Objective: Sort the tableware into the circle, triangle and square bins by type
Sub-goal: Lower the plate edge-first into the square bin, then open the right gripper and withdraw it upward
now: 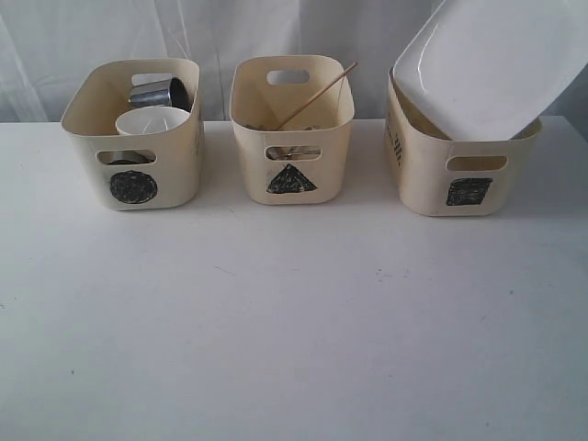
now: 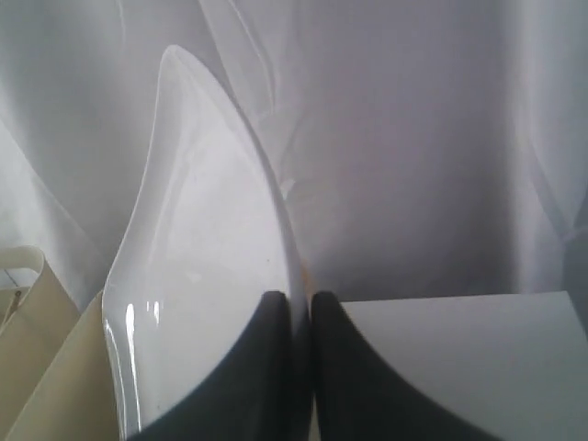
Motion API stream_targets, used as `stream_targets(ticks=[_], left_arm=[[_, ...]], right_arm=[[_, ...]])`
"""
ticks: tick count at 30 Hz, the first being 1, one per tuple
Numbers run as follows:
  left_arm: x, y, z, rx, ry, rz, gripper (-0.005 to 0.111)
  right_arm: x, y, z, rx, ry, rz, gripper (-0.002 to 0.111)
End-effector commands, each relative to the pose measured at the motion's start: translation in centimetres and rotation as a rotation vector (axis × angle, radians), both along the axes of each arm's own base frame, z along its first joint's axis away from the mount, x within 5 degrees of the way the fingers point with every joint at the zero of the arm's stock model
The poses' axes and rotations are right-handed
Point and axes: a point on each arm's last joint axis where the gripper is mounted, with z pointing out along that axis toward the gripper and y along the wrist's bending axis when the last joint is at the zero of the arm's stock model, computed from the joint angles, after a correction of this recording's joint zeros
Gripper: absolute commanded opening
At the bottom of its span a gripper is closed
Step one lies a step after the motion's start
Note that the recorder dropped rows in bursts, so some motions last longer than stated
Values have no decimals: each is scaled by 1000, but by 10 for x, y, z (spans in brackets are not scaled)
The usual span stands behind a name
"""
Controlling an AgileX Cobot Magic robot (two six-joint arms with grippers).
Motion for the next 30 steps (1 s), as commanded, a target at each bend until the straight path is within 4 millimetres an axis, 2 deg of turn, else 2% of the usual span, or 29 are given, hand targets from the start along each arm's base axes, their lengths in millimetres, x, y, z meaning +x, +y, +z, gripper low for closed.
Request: stream_targets(ticks=[1,10,22,30], left_arm=[[-1,-1,-3,-13,21,-1,0],[-1,-1,-3,-13,21,-1,0],[-1,-1,-3,-13,21,-1,0],[-1,-1,-3,-13,21,-1,0]], right_arm=[[0,-1,11,11,-45,-25,0],[1,5,9,-50,-31,25,0],[19,23,-10,-83,27,11,0],[22,23,-21,-128,66,7,0]])
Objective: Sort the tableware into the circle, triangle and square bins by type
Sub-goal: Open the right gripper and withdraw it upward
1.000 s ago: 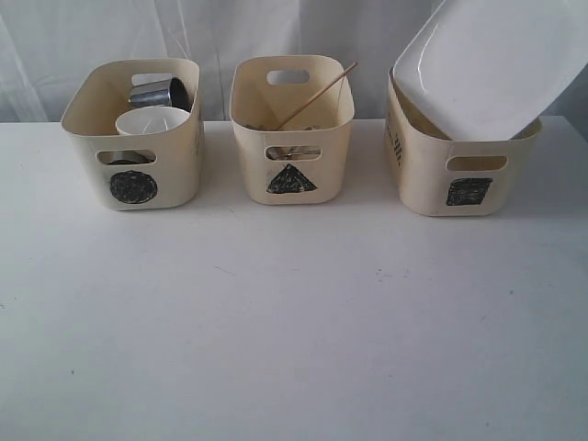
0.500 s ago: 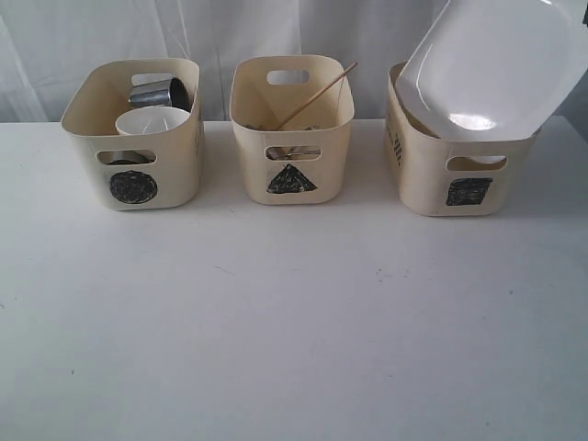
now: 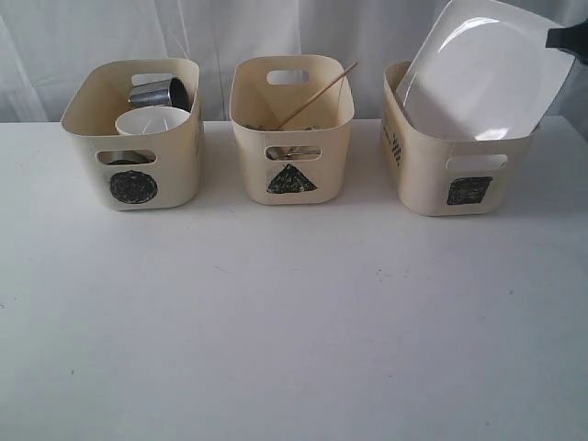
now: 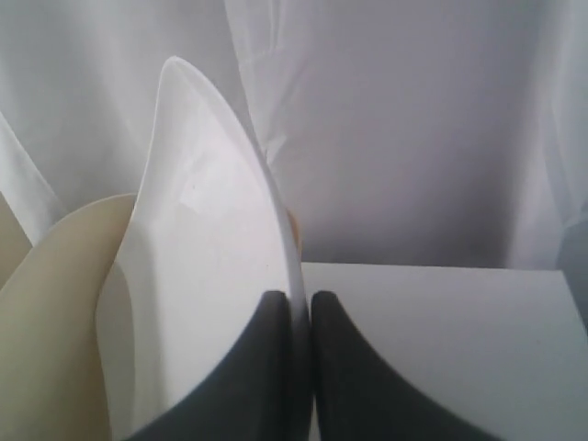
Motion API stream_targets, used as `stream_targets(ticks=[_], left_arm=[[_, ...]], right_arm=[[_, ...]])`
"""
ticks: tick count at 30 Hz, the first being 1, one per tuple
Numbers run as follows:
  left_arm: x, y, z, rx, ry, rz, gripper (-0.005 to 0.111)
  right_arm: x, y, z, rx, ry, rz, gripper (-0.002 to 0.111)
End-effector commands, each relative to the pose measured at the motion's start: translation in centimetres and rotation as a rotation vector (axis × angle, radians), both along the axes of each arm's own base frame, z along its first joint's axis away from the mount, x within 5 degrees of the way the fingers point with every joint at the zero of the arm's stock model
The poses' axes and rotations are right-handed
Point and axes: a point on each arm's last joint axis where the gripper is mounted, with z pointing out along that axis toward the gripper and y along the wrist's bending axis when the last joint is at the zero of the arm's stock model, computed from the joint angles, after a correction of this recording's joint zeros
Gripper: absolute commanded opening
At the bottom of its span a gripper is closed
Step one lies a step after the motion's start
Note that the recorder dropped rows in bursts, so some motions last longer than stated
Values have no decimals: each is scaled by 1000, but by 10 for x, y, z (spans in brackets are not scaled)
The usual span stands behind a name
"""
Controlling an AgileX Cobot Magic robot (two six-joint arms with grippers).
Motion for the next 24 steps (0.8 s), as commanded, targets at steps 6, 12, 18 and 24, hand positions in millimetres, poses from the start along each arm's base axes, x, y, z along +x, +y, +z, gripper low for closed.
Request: stream_targets(ticks=[6,12,18,24], left_arm=[[-1,-1,-3,-13,21,-1,0],[-1,-1,-3,-13,21,-1,0],[-1,-1,-3,-13,21,-1,0],[-1,-1,-3,-13,21,-1,0]], right_arm=[[0,1,5,-9,-11,-5,0],[0,2,5,-5,-11,0,17],[0,3,5,-2,-11,10,34],[-2,7,8,44,-16,42,34]])
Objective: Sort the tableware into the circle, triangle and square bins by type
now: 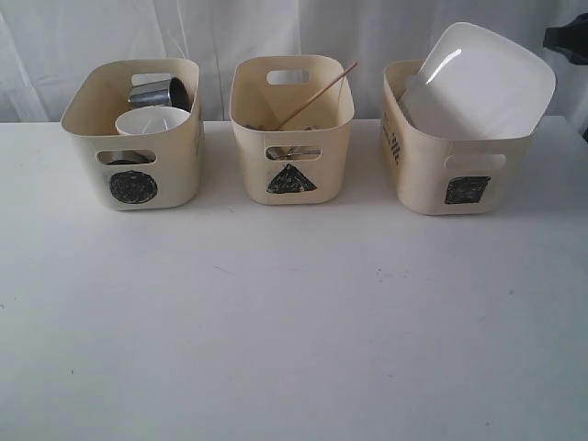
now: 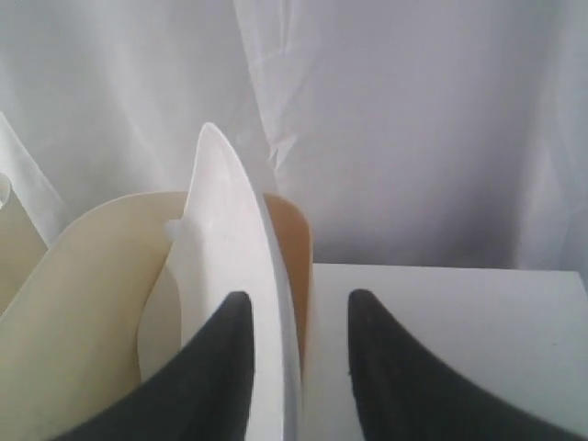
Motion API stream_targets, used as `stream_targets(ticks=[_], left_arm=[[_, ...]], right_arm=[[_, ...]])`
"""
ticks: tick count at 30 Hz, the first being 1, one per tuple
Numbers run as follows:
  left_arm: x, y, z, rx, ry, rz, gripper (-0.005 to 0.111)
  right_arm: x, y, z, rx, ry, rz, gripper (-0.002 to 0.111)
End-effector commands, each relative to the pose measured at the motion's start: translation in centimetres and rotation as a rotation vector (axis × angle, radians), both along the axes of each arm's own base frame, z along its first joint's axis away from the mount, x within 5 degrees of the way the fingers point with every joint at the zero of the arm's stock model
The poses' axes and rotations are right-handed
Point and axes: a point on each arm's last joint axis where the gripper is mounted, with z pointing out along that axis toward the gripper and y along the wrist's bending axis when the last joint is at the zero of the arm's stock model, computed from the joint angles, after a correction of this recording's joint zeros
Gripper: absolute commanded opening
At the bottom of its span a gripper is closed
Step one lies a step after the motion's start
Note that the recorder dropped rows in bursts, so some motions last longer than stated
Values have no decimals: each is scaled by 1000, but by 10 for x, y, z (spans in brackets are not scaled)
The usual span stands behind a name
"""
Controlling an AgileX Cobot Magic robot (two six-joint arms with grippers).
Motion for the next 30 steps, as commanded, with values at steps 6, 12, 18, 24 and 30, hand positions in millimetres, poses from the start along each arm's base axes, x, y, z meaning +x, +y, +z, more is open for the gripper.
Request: stream_targets(ticks=[6,12,18,24,30], left_arm=[[-1,-1,-3,-13,21,-1,0],[-1,-1,-3,-13,21,-1,0],[-1,-1,-3,-13,21,-1,0],[-1,-1,-3,-13,21,-1,0],[-1,-1,-3,-13,21,-1,0]], right_arm=[[-14,11,44,52,-91,30,31],[-37,19,92,157,-179,-44,0],[-59,20,128,526,-256,-232,0],[-74,12,141,1072,-339,-457,0],[-87,19,157,986,-366,-406,0]])
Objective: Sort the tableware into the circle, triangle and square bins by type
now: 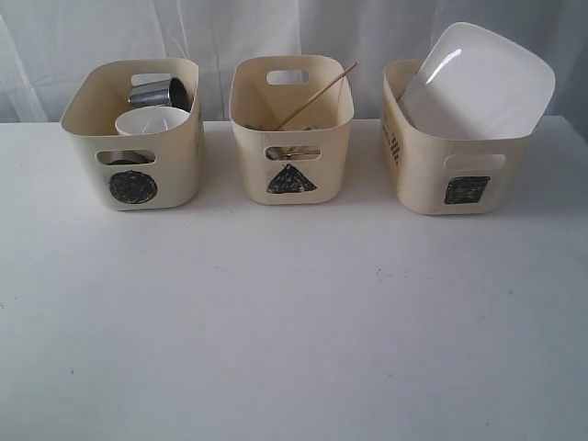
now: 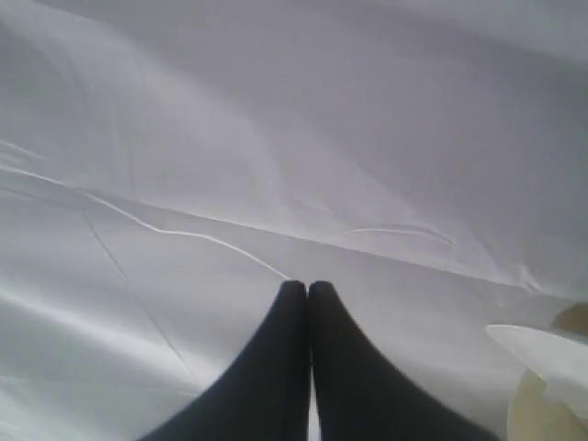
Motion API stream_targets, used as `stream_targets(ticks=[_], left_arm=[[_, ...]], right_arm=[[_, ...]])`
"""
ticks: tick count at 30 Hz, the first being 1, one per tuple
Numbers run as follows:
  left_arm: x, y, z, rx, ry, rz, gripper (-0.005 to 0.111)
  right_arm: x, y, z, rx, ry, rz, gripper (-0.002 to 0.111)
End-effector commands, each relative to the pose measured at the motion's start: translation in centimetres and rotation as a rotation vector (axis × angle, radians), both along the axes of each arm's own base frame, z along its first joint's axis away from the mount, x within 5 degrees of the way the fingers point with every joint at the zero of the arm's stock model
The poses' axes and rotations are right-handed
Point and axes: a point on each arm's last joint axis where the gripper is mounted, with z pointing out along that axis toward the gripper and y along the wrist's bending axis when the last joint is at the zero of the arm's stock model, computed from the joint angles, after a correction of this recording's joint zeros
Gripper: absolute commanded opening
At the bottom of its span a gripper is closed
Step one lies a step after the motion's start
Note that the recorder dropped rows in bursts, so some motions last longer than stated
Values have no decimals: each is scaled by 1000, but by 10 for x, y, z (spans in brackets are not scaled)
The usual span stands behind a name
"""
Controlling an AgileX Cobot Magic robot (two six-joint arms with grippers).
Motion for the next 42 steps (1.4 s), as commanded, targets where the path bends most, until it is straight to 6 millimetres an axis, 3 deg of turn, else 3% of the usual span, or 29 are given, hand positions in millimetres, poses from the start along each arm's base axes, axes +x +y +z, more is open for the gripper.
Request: stream_targets(ticks=[1,6,11,14,18,24,27,29,31,35,37,39,42], left_arm=[[-1,-1,-3,-13,21,-1,0],[-1,-1,-3,-13,21,-1,0],[-1,-1,-3,-13,21,-1,0],[-1,-1,-3,-13,21,-1,0],[-1,-1,-3,-13,21,-1,0],[-1,-1,-3,-13,21,-1,0],[-1,-1,-3,-13,21,-1,0],[-1,-1,-3,-13,21,-1,0],[-1,-1,-3,-13,21,-1,0],[-1,-1,-3,-13,21,-1,0],[-1,-1,-3,-13,21,-1,0],[-1,-1,-3,-13,21,-1,0],[-1,-1,-3,-13,21,-1,0]], right_arm=[[-19,5,22,-223,-19,-24,0],[-58,13,65,-787,10,-221,0],[-100,35,102,-1618,280,-484,0],[-112,48,111,-1788,416,-589,0],[-124,76,124,-1835,322,-597,0],[-125,112,135,-2490,256,-641,0],[-125,115,136,-2620,280,-666,0],[-123,117,134,-2591,243,-618,0],[-123,117,132,-2377,143,-539,0],[-126,113,131,-1371,-169,-307,0],[-126,113,130,-974,-256,-212,0],[-124,116,127,-798,-296,-132,0],[-116,120,110,-398,-324,10,0]])
